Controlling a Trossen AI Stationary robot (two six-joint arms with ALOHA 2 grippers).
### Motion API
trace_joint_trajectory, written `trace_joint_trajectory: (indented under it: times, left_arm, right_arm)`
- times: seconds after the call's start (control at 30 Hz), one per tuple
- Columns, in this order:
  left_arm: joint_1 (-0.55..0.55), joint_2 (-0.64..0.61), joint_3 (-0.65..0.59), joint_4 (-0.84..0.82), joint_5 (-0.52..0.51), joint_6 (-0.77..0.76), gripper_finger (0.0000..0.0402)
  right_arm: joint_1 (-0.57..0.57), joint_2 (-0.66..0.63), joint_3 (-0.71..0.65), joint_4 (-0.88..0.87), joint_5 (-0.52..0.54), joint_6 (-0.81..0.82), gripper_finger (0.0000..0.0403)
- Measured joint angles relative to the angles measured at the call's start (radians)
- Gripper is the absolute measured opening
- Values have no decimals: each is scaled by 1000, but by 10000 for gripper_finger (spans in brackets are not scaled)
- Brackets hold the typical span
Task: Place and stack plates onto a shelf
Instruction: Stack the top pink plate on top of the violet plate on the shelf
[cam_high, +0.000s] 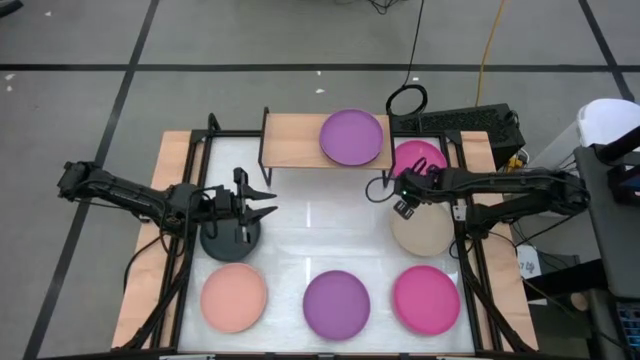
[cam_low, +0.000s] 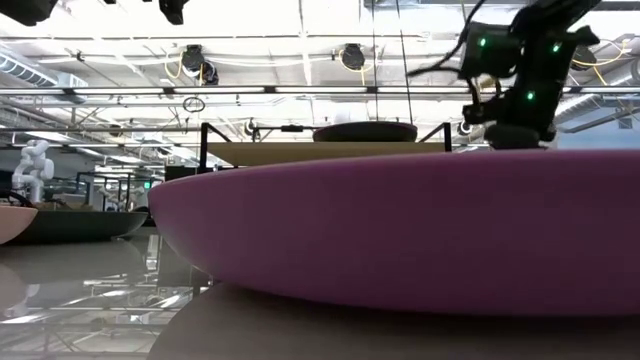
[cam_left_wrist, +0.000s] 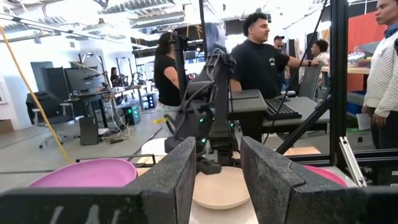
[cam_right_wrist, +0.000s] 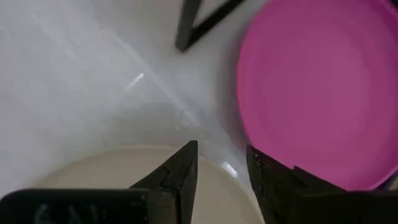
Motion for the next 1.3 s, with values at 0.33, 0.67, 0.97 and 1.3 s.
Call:
trace_joint_trajectory:
  times: [0.33,0.67,0.97,1.3]
  left_arm:
    - [0,0,0,-2,0,0,133]
    - [0,0,0,-14,0,-1,133]
    - [0,0,0,-14,0,-1,133]
    - [0,0,0,-14,0,-2,133]
  right_arm:
    - [-155,18,-94,206,-11,-174,122]
    - [-219,18,-192,293,-11,-265,128]
    - [-257,15,-275,376,-11,-264,128]
    - [-262,15,-294,408,-23,-257,84]
